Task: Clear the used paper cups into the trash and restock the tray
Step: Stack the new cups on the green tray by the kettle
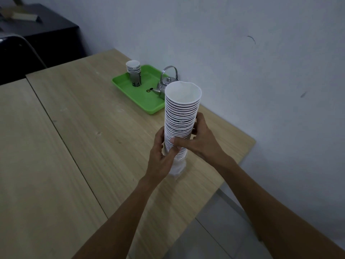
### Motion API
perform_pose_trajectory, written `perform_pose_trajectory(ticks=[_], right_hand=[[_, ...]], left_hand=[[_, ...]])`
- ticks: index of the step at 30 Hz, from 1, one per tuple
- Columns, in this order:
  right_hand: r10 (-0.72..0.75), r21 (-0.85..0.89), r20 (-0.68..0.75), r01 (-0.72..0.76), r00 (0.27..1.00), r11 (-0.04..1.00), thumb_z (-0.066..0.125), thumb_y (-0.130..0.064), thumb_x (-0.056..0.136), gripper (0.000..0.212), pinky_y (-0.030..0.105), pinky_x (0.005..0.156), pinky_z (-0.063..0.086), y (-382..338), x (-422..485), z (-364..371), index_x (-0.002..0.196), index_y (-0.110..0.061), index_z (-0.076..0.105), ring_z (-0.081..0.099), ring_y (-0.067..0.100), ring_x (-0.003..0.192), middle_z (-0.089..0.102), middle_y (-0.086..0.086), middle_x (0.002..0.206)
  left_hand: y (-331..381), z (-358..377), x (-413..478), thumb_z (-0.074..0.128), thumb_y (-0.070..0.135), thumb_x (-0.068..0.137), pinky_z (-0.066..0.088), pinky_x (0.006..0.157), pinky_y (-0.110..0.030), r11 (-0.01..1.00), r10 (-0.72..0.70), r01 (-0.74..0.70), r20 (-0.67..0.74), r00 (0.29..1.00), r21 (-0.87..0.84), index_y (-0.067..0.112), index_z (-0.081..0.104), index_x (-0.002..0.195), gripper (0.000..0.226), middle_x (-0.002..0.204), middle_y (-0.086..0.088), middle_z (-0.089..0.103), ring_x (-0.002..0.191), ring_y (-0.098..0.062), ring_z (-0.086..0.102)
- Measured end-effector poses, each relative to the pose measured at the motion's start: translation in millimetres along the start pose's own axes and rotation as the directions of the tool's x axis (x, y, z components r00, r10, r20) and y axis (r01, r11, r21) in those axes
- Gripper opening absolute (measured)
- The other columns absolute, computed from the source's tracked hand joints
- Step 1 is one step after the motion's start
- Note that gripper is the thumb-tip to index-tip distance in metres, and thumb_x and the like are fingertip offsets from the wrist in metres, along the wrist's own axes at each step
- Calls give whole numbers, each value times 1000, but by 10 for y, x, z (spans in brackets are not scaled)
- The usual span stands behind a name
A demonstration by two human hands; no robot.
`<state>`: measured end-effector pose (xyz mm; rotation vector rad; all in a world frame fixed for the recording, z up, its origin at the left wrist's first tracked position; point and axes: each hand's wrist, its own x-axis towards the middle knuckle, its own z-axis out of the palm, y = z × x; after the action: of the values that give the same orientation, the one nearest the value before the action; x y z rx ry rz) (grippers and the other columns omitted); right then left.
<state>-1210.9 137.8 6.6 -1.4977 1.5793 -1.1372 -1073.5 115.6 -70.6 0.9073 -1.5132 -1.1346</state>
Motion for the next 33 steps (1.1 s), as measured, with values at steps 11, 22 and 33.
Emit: perform_pose_trajectory(ticks=[11, 22, 33], right_hand=[[-18, -78, -102, 10, 995, 997, 89, -28, 57, 83, 28, 86, 49, -89, -21, 3, 125, -20, 42, 56, 1, 103, 56, -18, 113], [-12, 36, -109, 16, 994, 999, 90, -22, 57, 81, 36, 87, 55, -81, 83, 119, 124, -20, 44, 61, 10, 107, 60, -8, 121], [-33, 85, -13, 34, 999, 996, 89, -18, 58, 82, 32, 86, 54, -250, 697, 669, 126, -18, 44, 60, 13, 108, 60, -7, 118]], left_hand=[[38, 0, 27, 60, 31, 81, 45, 84, -10, 1000, 26, -26, -24, 999, 9, 14, 41, 134, 58, 125, 6, 57, 111, -4, 57], [39, -54, 85, 58, 30, 79, 50, 86, -18, 999, 37, -38, -72, 997, -16, 22, 39, 133, 58, 122, 28, 55, 114, -5, 57], [-125, -687, 507, 59, 34, 78, 53, 85, -27, 999, 16, -6, -177, 984, 53, 26, 40, 133, 59, 121, 26, 55, 112, -10, 58]])
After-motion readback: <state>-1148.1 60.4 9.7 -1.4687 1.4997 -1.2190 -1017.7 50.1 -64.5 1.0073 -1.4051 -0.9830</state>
